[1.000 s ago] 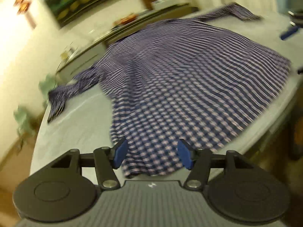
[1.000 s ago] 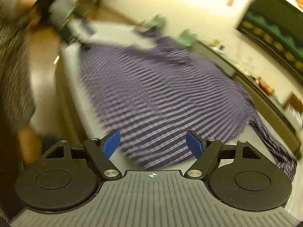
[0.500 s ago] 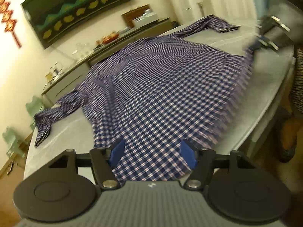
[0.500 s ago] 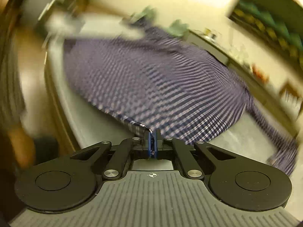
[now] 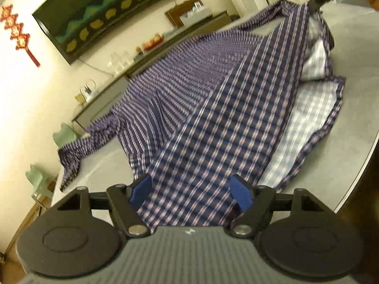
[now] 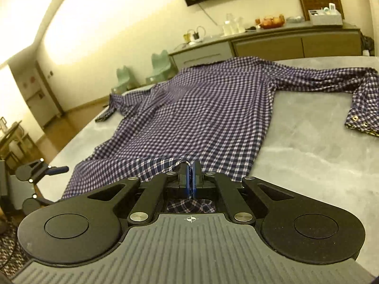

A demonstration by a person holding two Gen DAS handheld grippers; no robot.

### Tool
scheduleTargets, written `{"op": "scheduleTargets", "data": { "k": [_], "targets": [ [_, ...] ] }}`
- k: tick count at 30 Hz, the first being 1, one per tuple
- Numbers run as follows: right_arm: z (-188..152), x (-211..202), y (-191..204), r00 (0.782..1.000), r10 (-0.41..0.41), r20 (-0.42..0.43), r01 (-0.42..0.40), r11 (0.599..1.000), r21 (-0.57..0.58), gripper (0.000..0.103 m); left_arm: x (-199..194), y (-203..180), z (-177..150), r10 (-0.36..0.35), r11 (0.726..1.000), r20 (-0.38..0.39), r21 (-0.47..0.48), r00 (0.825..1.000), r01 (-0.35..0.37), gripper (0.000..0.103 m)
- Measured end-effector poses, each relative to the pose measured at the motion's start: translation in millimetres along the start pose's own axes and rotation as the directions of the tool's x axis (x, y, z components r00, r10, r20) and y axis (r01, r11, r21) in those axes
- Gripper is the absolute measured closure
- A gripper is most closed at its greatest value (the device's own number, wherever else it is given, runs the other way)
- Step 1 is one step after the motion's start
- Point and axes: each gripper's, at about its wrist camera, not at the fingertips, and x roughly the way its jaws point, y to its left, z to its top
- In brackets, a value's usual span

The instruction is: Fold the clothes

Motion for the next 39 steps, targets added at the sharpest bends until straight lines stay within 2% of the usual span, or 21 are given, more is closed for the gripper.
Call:
{"op": "scheduleTargets", "data": {
  "k": [2, 3, 4, 5, 6, 9, 10, 12, 14, 16, 17, 18, 19, 20, 23, 25, 29, 33, 36, 38, 39],
  "targets": [
    [-3, -10, 3, 1.000, -0.001, 0.022, 0.001, 1.000, -0.015, 0.103, 1, -2, -1, 0.012, 1.000, 0.001, 0.014, 1.000, -0.012, 0.029],
    [-4, -15, 4, 0.999, -0.001, 0.034, 0.002, 1.000, -0.022, 0.103, 3, -1, -1, 0.007, 1.000, -0.008, 0.005, 1.000, -0.006, 0.044],
    [-5, -20, 6, 0.999, -0.001, 0.045, 0.002, 1.000, -0.029, 0.103, 6, 3, 0, -0.002, 1.000, -0.030, -0.012, 1.000, 0.001, 0.082],
    [-6, -25, 7, 0.998, -0.001, 0.056, 0.003, 0.999, -0.037, 0.103, 7, 8, 1, -0.001, 0.999, -0.048, -0.034, 0.999, -0.001, 0.102],
    [-8, -30, 9, 0.998, -0.001, 0.067, 0.004, 0.999, -0.044, 0.103, 8, 13, 1, 0.004, 0.998, -0.060, -0.061, 0.998, -0.007, 0.103],
    [-11, -45, 13, 0.995, 0.000, 0.101, 0.007, 0.998, -0.066, 0.103, -27, 46, 9, 0.037, 0.974, 0.078, -0.228, 0.996, -0.018, 0.103],
    [-13, -50, 14, 0.994, 0.000, 0.112, 0.008, 0.997, -0.073, 0.103, -40, 60, 11, 0.061, 0.954, 0.128, -0.300, 0.990, -0.020, 0.103],
    [-15, -60, 17, 0.991, 0.001, 0.134, 0.011, 0.996, -0.087, 0.103, -53, 81, 8, 0.121, 0.910, 0.161, -0.412, 0.980, -0.045, 0.103],
    [-21, -59, 10, 0.988, -0.120, 0.102, 0.128, 0.988, -0.082, 0.103, -54, 83, 6, 0.111, 0.898, 0.165, -0.439, 0.980, -0.028, 0.094],
    [-27, -49, -4, 0.972, -0.233, 0.032, 0.234, 0.970, -0.061, 0.103, -53, 62, 12, 0.031, 0.925, 0.193, -0.377, 0.981, 0.045, 0.069],
    [-29, -45, -4, 0.965, -0.263, 0.016, 0.263, 0.961, -0.081, 0.103, -54, 45, 16, -0.004, 0.948, 0.208, -0.310, 0.978, 0.070, 0.061],
    [-30, -41, -2, 0.957, -0.289, 0.005, 0.288, 0.952, -0.106, 0.103, -55, 24, 20, -0.034, 0.972, 0.222, -0.221, 0.974, 0.084, 0.044],
    [-31, -41, 1, 0.954, -0.298, 0.010, 0.297, 0.947, -0.118, 0.103, -55, 5, 23, -0.058, 0.987, 0.230, -0.135, 0.971, 0.091, 0.035],
    [-32, -41, 5, 0.952, -0.304, 0.017, 0.304, 0.944, -0.128, 0.103, -55, -13, 25, -0.077, 0.994, 0.235, -0.052, 0.969, 0.092, 0.033],
    [-35, -41, 16, 0.946, -0.323, 0.040, 0.325, 0.932, -0.159, 0.103, -45, -54, 25, -0.097, 0.990, 0.208, 0.120, 0.973, 0.073, 0.033],
    [-26, -52, 3, 0.956, -0.288, 0.058, 0.291, 0.955, -0.059, 0.103, -35, -62, 21, -0.095, 0.983, 0.175, 0.170, 0.980, 0.065, 0.033],
    [-22, -64, -30, 0.972, -0.228, 0.063, 0.215, 0.962, 0.169, 0.103, -23, -59, 11, -0.055, 0.981, 0.135, 0.190, 0.989, 0.029, 0.032],
    [-24, -63, -45, 0.976, -0.206, 0.072, 0.183, 0.952, 0.244, 0.103, -23, -50, 6, -0.030, 0.985, 0.129, 0.171, 0.991, 0.007, 0.032],
    [-23, -58, -42, 0.974, -0.216, 0.072, 0.197, 0.958, 0.208, 0.103, -25, -47, 8, -0.010, 0.988, 0.135, 0.156, 0.991, -0.011, 0.036],
    [-22, -49, -24, 0.973, -0.223, 0.062, 0.216, 0.972, 0.095, 0.101, -26, -47, 13, 0.003, 0.989, 0.141, 0.144, 0.990, -0.024, 0.044],
    [-22, -45, -14, 0.973, -0.224, 0.063, 0.222, 0.975, 0.028, 0.093, -25, -45, 16, 0.008, 0.991, 0.136, 0.134, 0.991, -0.026, 0.056]
  ]
}}
